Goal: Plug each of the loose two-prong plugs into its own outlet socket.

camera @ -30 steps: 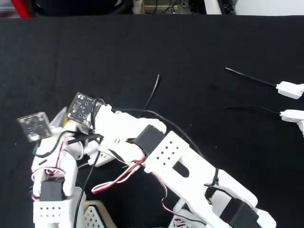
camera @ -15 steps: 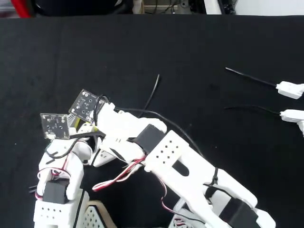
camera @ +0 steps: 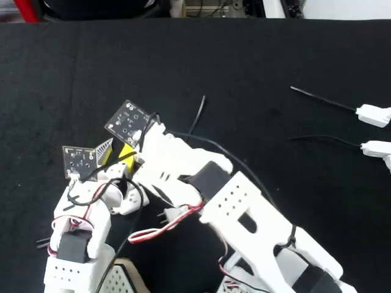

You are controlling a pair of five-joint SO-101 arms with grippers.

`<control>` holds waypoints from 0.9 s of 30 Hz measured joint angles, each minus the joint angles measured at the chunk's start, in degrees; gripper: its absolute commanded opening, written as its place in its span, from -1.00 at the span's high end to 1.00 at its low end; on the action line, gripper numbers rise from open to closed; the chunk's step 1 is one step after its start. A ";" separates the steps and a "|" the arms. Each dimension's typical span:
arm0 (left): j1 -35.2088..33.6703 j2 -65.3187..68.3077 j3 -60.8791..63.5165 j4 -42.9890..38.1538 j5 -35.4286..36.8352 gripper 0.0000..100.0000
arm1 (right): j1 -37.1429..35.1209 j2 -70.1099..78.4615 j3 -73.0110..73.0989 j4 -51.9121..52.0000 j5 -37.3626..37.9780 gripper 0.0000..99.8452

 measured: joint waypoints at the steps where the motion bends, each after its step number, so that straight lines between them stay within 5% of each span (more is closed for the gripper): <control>1: -0.09 0.00 0.00 0.00 0.00 0.73 | 0.00 0.00 0.00 0.00 0.00 0.98; 16: -26.20 0.53 2.11 -5.01 4.22 0.72 | 2.46 5.10 -0.09 -2.55 -3.87 0.98; 27: -41.14 0.53 2.11 9.05 0.35 0.73 | 6.77 15.56 4.92 -17.23 -14.86 0.98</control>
